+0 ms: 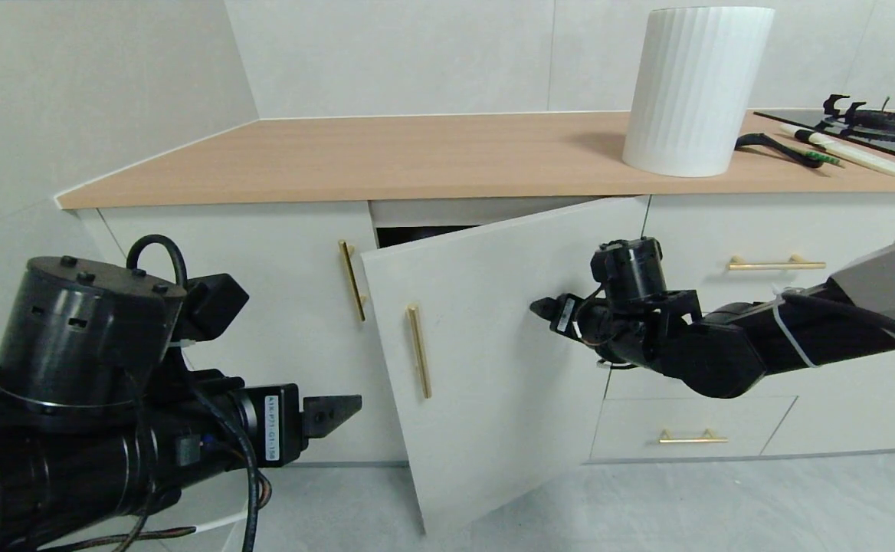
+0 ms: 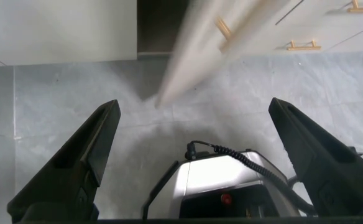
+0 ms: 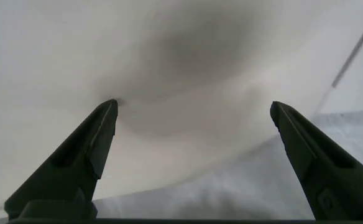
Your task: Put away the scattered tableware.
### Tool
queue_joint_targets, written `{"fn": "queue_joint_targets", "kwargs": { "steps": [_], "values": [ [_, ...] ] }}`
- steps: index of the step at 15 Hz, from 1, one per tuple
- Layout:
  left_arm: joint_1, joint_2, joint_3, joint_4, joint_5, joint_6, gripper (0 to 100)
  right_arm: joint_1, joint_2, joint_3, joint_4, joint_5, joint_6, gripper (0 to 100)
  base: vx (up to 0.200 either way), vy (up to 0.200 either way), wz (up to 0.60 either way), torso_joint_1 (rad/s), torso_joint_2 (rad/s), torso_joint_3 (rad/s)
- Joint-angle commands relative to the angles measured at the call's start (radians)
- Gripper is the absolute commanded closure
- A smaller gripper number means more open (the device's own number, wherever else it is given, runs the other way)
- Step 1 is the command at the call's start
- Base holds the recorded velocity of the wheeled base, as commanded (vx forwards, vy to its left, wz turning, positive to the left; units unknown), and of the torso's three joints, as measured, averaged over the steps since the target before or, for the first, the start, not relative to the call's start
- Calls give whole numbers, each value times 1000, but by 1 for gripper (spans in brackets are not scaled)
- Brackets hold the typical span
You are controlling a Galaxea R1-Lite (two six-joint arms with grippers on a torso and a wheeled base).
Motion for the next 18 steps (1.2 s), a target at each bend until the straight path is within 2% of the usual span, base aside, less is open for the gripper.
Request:
{"fn": "queue_joint_targets", "kwargs": {
  "steps": [1,5,9,18],
  "values": [
    [-1,0,3,-1,0,-1,0,-13,33,-33,0,-8,20,0,0,0,0,0,0,0],
    [-1,2,1,-1,0,-1,0,-37,53,-77,0,-20,69,0,0,0,0,0,0,0],
    [-1,8,1,-1,0,-1,0,-63,113,-146,0,-118,74,0,0,0,0,0,0,0],
    [-1,10,1,-1,0,-1,0,-79,176,-220,0,-223,72,0,0,0,0,0,0,0]
  ]
}}
